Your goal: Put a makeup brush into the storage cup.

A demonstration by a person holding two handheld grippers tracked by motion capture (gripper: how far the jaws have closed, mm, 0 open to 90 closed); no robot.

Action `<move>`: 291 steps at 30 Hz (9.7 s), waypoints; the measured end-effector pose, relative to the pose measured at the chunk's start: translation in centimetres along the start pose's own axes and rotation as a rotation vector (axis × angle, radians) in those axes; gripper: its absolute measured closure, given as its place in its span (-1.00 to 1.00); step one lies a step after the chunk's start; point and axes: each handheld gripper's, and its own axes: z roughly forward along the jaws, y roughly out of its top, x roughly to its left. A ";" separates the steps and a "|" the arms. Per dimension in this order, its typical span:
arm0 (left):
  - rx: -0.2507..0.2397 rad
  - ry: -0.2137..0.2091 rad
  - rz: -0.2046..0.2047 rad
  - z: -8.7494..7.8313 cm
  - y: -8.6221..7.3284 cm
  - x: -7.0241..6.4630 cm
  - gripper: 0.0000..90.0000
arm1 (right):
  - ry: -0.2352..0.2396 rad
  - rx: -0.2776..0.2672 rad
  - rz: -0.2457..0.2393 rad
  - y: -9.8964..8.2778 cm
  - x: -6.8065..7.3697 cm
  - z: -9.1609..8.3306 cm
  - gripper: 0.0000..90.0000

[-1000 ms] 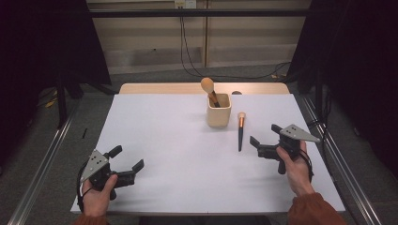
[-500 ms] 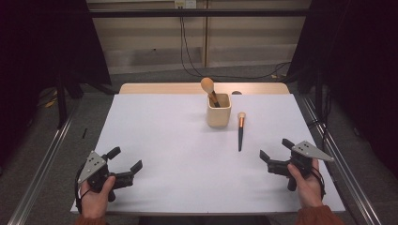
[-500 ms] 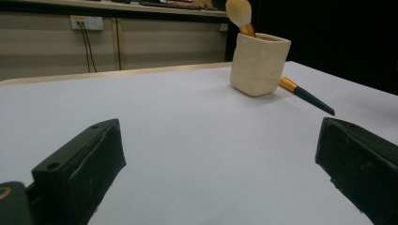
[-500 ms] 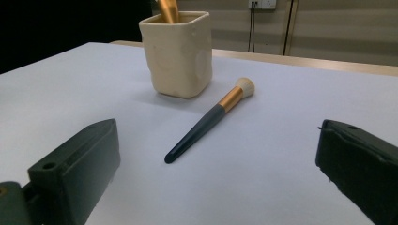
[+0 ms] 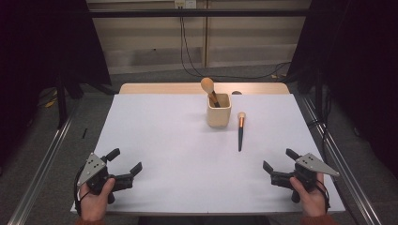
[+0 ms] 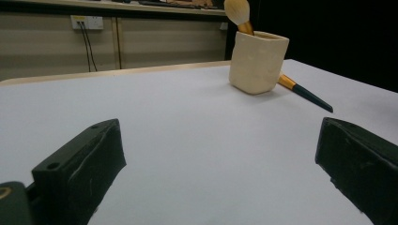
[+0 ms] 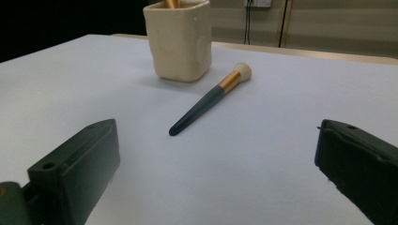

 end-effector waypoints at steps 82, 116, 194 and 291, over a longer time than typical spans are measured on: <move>-0.006 0.003 -0.012 0.2 0.0 0.7 -0.96 | 0.000 -0.077 -0.041 9.7 -1.9 14.0 -0.96; 0.009 -0.002 -0.011 1.2 0.1 0.9 -0.97 | 0.039 0.371 0.011 10.5 -4.4 19.7 -0.92; 0.038 -0.022 0.001 1.1 -0.1 0.7 -0.96 | -0.163 1.020 0.115 9.8 -2.3 26.5 0.67; 0.037 0.002 -0.002 0.9 -0.1 0.8 -0.96 | 0.051 -0.050 0.155 10.7 -2.9 15.5 0.67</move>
